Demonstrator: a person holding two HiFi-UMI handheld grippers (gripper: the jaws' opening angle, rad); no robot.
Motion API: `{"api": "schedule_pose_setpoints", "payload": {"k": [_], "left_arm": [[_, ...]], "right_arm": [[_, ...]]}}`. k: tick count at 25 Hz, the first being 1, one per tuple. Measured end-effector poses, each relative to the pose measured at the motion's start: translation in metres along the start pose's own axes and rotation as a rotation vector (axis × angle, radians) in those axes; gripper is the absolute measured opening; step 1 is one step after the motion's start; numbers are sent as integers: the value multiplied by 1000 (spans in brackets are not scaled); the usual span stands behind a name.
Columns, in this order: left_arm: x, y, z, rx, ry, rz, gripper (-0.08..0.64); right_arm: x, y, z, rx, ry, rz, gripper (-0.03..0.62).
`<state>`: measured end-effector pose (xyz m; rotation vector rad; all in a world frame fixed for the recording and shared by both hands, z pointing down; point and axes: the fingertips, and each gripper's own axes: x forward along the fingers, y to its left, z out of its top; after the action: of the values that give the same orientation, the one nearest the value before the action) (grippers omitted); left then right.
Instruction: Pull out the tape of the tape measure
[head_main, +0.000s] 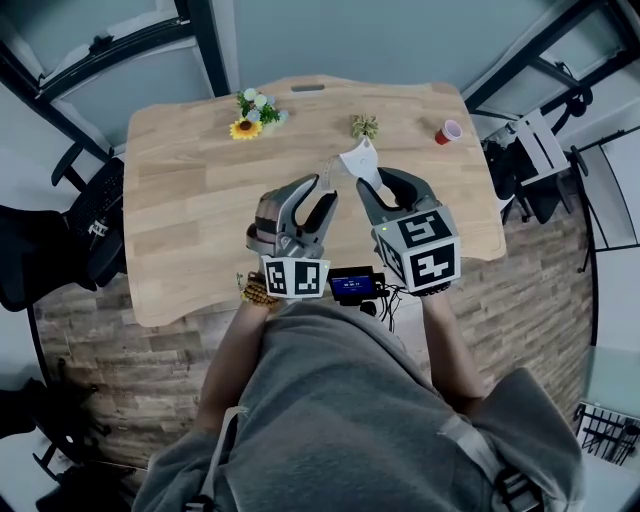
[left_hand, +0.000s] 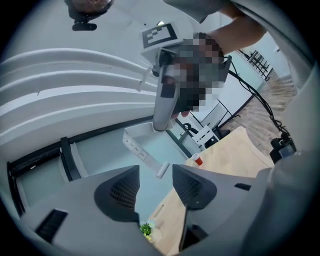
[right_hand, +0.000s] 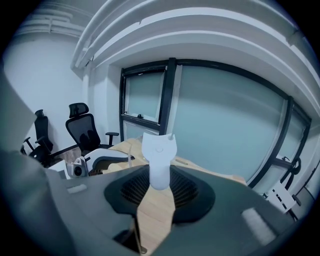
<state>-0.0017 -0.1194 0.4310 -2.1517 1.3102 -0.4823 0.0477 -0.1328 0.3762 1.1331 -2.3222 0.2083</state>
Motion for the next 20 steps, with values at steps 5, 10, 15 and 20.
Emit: {"api": "schedule_pose_setpoints", "payload": {"k": [5,10,15,20], "left_arm": [[-6,20,14,89,-30,131,201],[-11,27,23,117,-63,178,201],[-13,33,21,82,-62,202,196],[-12,39,16,43,-50,213,158]], "right_arm": [[0,-2,4,12,-2,-3,132],[5,-7,-3,15,20,-13,132],[10,-16,-15,24,55,-30,132],[10,-16,-17,23,62,-20,132]]}}
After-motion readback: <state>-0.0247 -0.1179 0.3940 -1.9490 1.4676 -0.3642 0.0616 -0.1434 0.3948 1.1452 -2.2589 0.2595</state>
